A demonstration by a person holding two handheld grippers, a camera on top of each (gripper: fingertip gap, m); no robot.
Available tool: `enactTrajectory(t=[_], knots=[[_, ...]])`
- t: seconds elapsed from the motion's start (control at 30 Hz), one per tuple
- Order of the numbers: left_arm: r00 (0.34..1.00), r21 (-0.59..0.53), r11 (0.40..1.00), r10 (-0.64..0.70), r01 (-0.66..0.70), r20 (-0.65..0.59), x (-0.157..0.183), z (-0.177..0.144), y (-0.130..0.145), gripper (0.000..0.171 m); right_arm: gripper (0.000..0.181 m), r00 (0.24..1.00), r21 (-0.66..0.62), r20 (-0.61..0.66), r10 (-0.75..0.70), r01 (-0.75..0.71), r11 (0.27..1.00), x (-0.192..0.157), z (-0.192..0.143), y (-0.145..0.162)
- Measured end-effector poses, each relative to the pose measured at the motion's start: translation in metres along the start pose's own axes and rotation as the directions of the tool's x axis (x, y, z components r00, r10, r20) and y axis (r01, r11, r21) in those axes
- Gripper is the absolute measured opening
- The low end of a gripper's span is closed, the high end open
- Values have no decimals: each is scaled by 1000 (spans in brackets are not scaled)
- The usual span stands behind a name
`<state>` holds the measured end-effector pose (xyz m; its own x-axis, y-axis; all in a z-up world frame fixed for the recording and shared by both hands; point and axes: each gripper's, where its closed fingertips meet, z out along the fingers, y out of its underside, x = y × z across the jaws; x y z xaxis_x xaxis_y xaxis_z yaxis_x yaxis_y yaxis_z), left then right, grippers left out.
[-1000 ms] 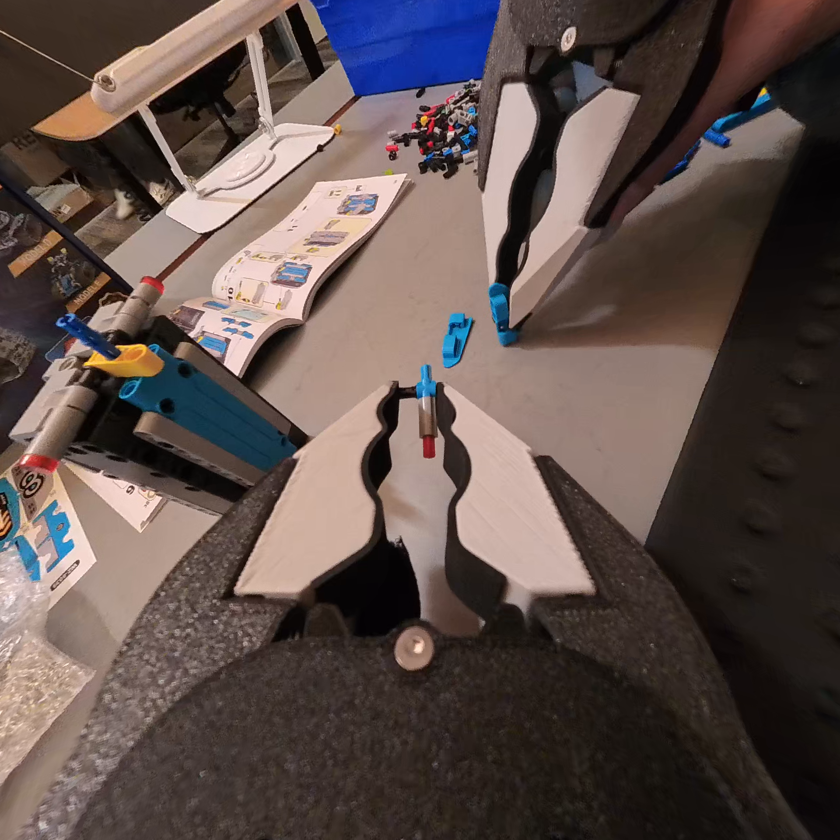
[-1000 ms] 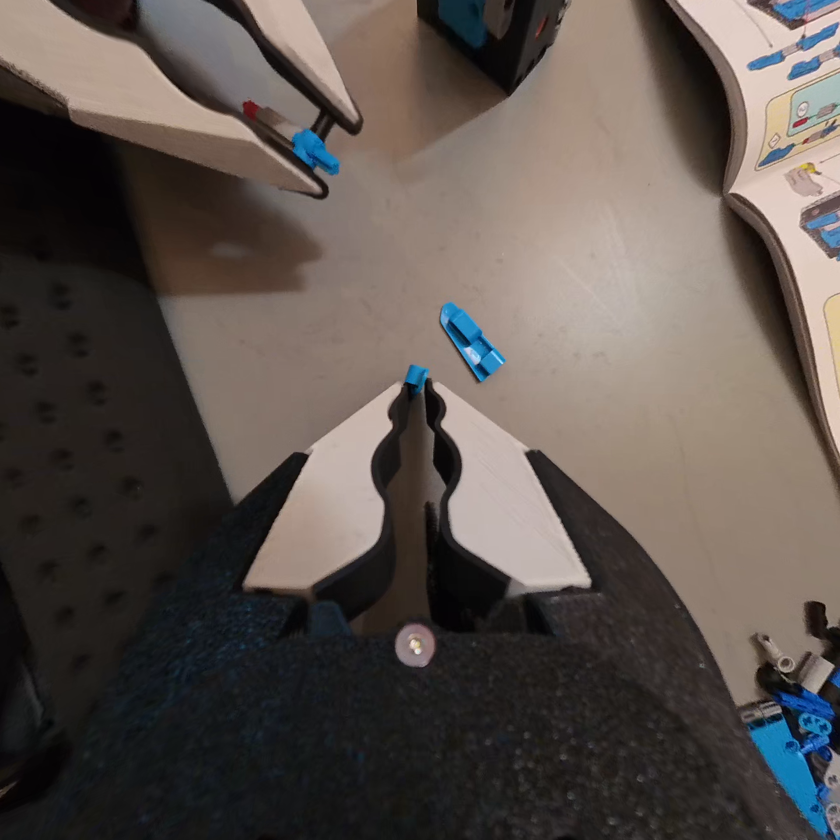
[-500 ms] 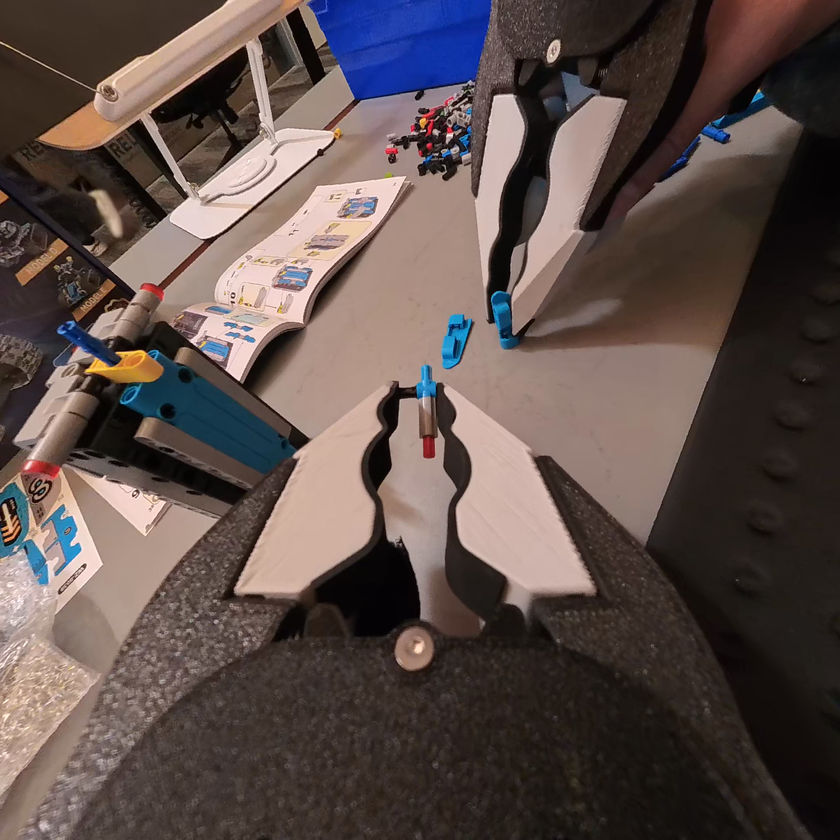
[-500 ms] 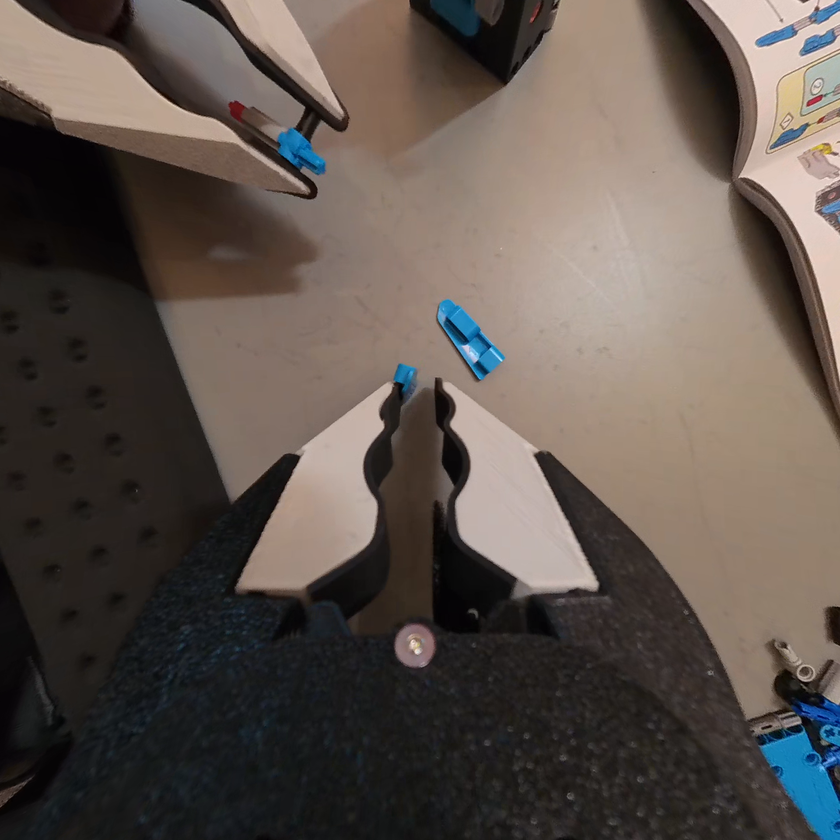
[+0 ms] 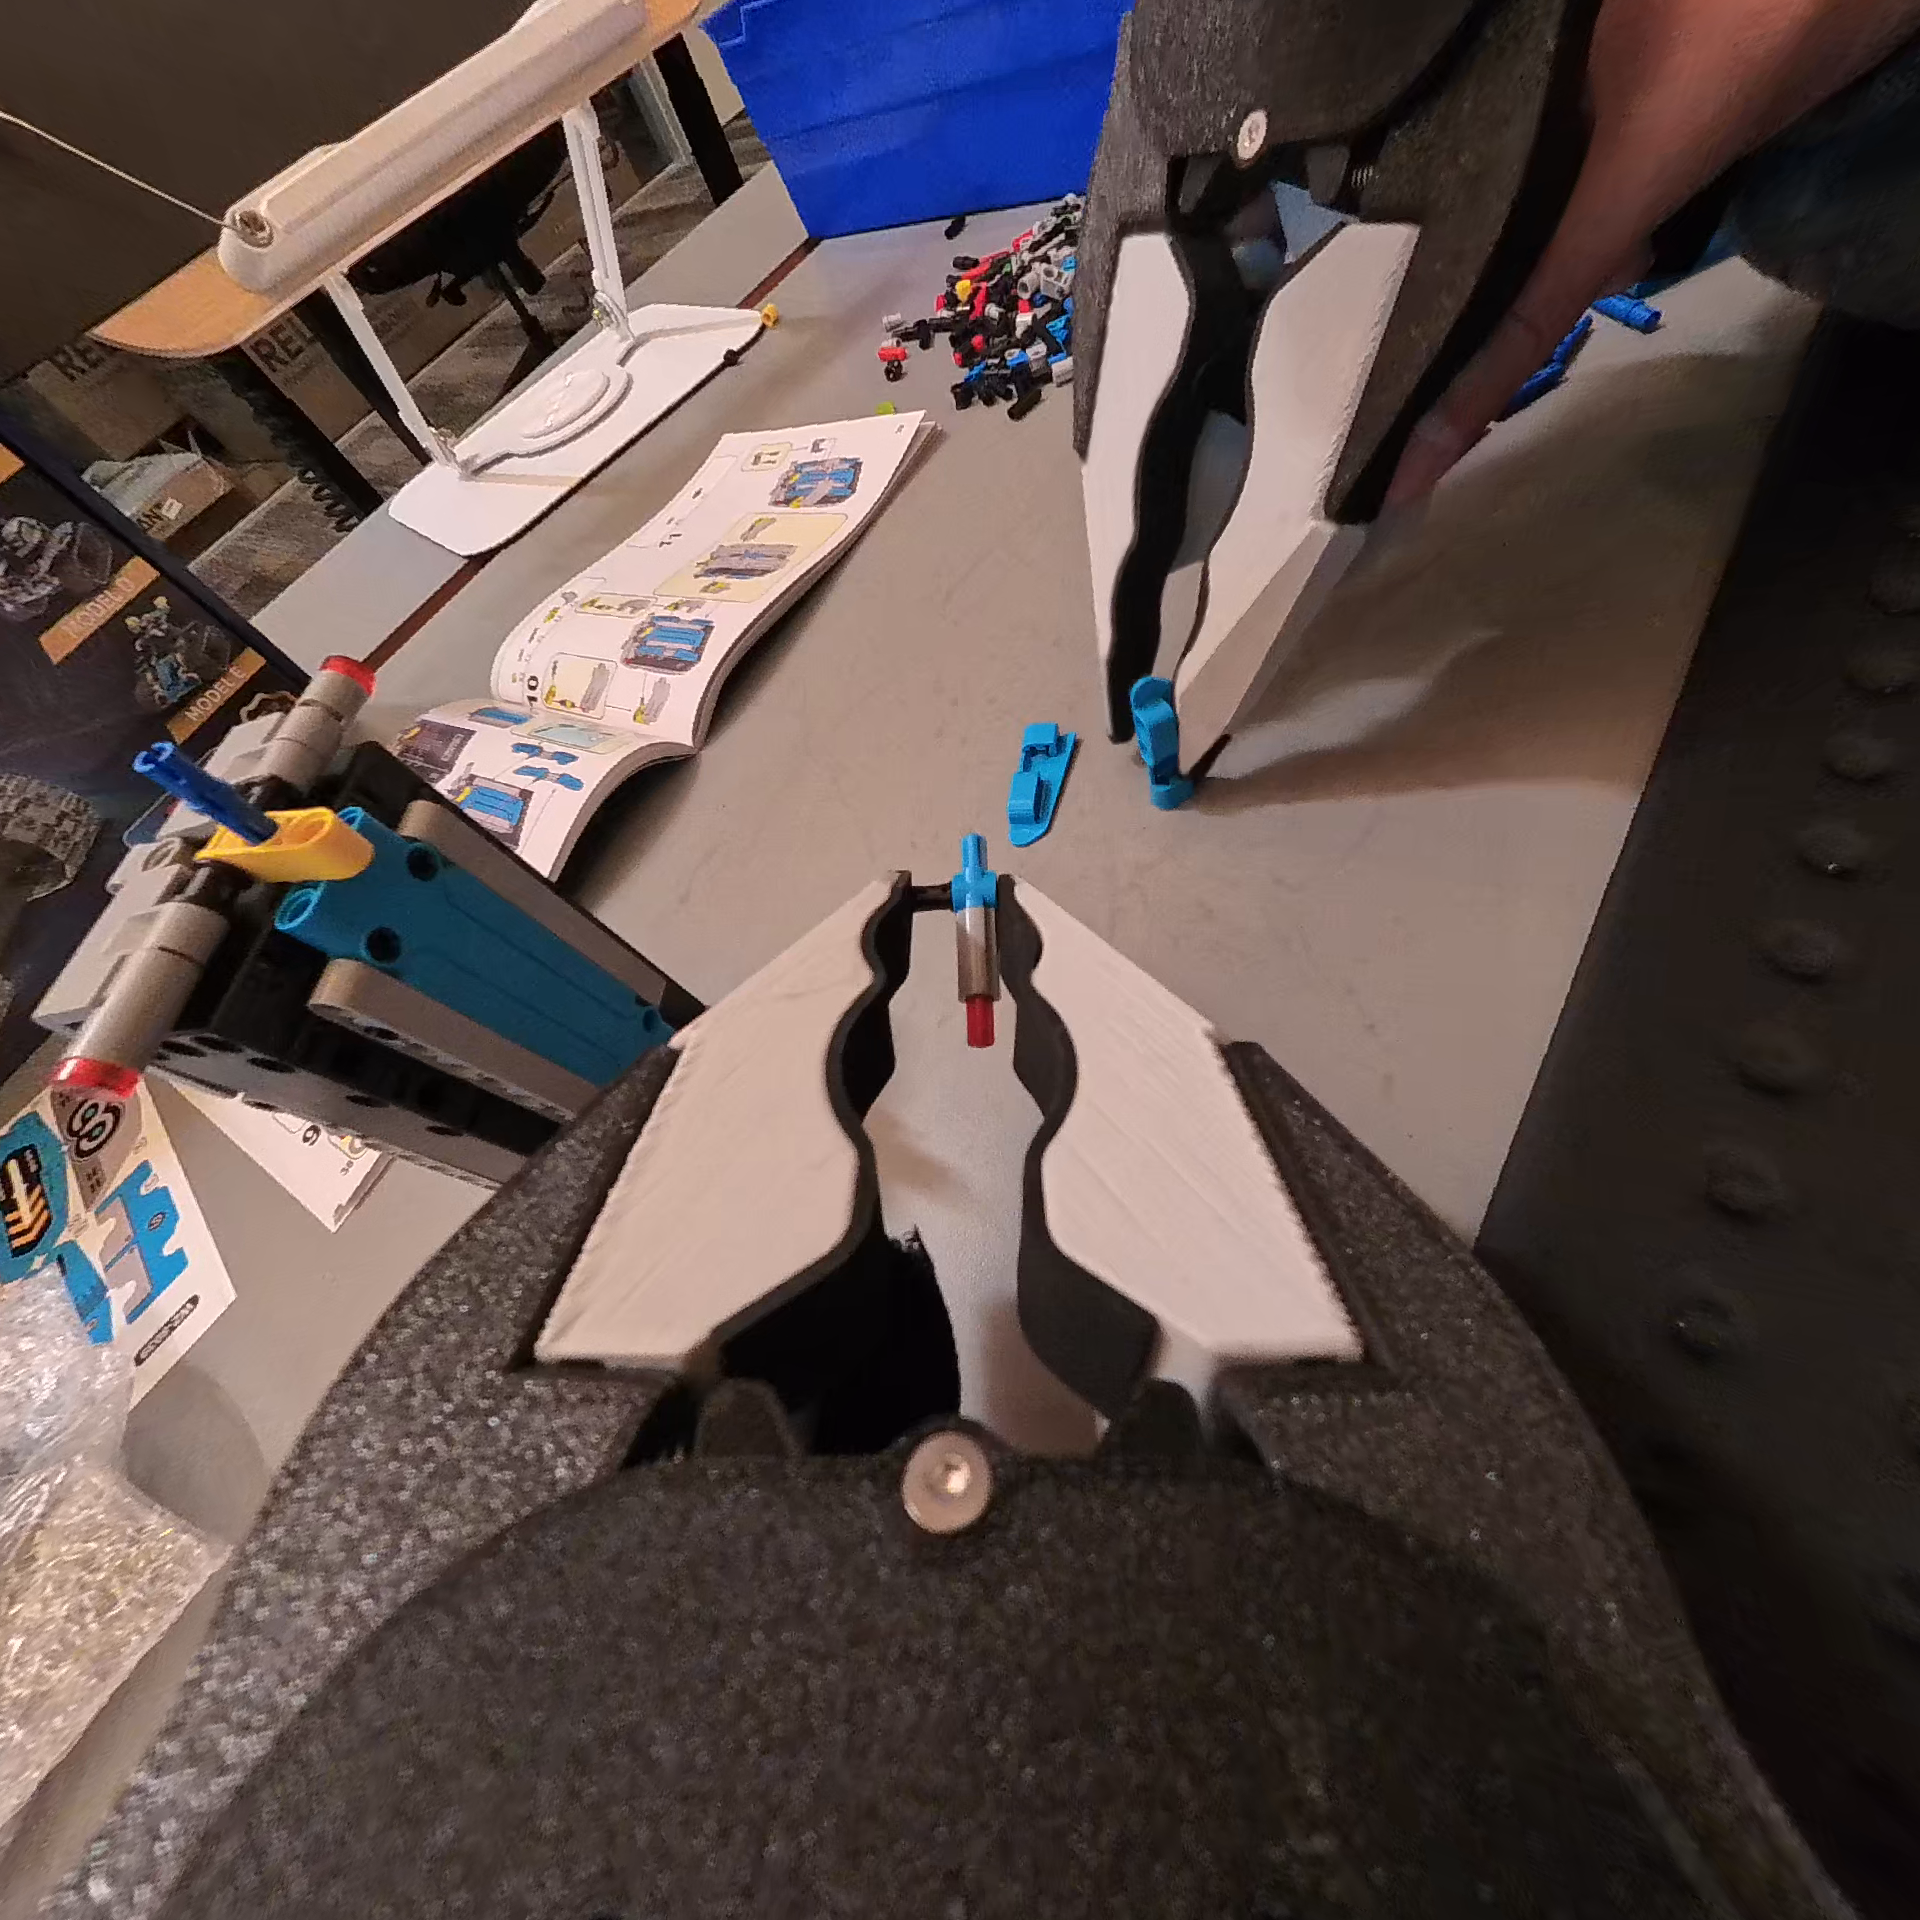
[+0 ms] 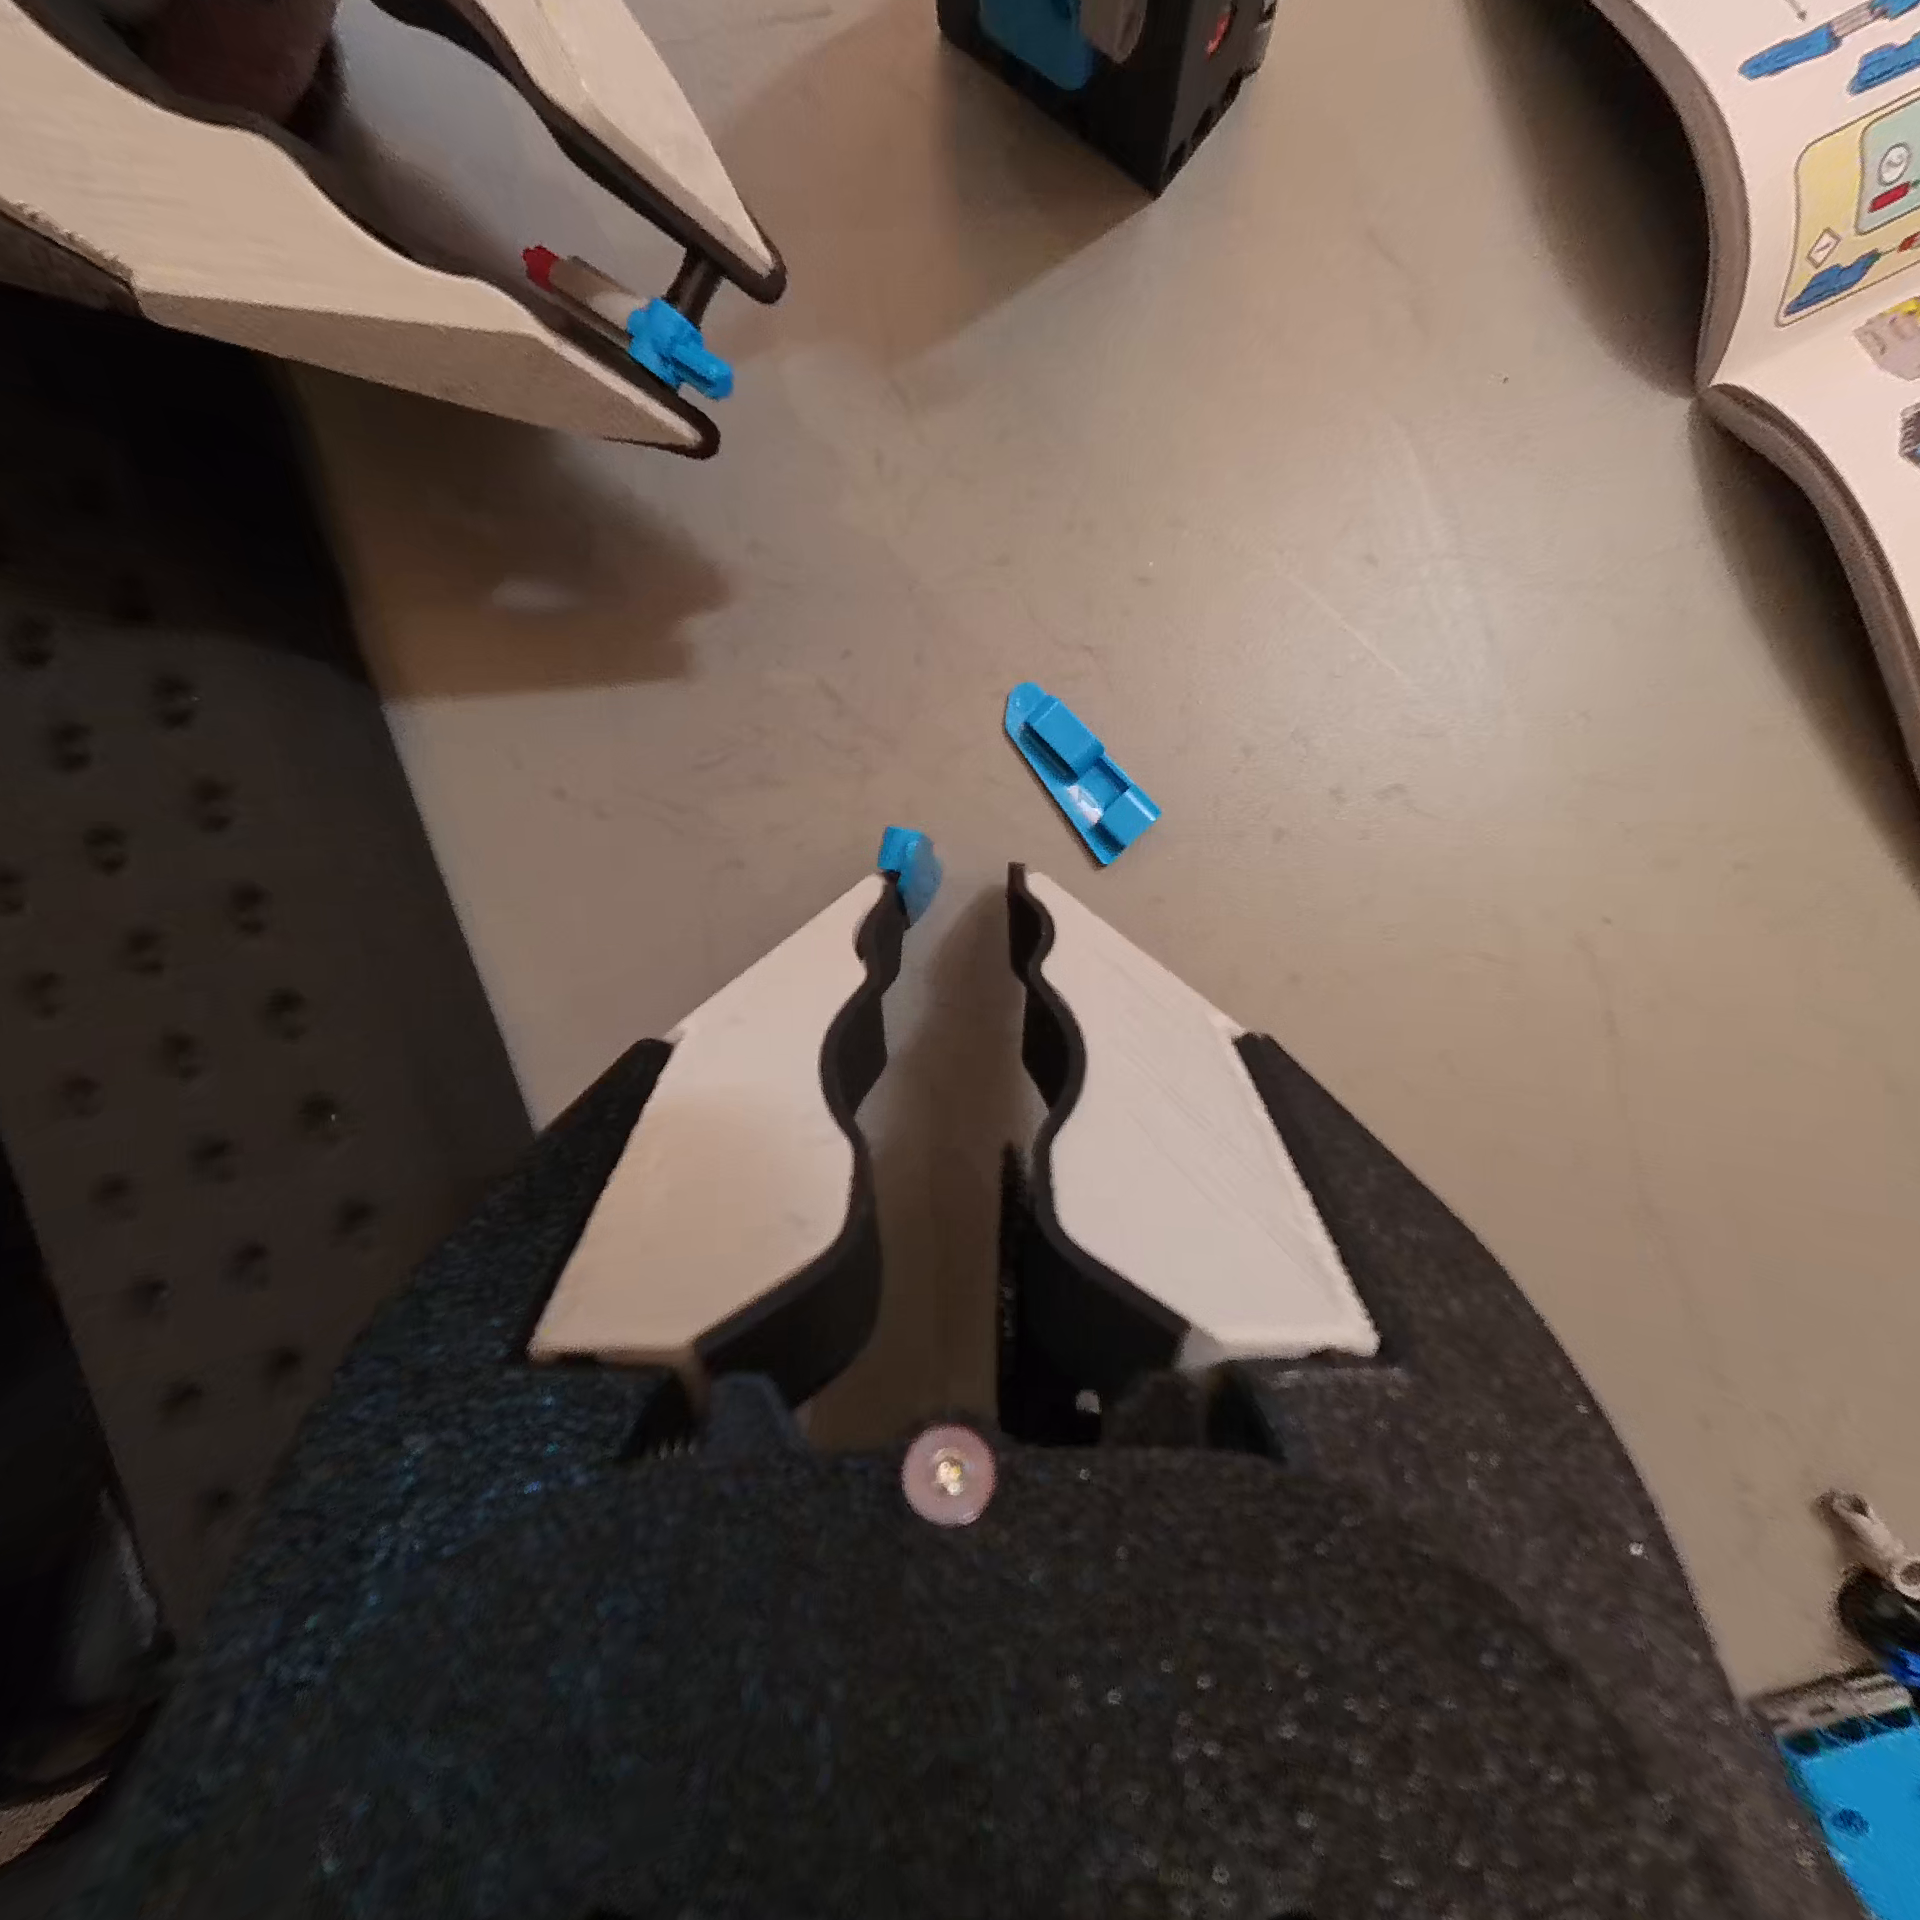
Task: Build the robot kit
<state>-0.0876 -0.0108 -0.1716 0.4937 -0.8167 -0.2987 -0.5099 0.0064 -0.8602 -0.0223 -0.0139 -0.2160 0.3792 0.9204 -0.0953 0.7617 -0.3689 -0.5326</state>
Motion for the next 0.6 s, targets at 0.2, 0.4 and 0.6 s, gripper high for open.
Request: enactTrajectory(t=[0.2, 0.4, 0.6], knots=[[1000, -2, 1000, 4, -4, -1, 1, 0, 0, 16, 22, 998, -5, 40, 38, -38, 999, 0, 4, 5], [1000, 4, 1000, 6, -6, 0, 1, -1, -1, 15, 25, 998, -6, 51, 31, -31, 999, -3, 3, 5], [1000, 51, 999, 11, -12, 13, -1, -5, -9, 16, 30, 995, 68, 100, 23, -29, 997, -11, -9, -7]])
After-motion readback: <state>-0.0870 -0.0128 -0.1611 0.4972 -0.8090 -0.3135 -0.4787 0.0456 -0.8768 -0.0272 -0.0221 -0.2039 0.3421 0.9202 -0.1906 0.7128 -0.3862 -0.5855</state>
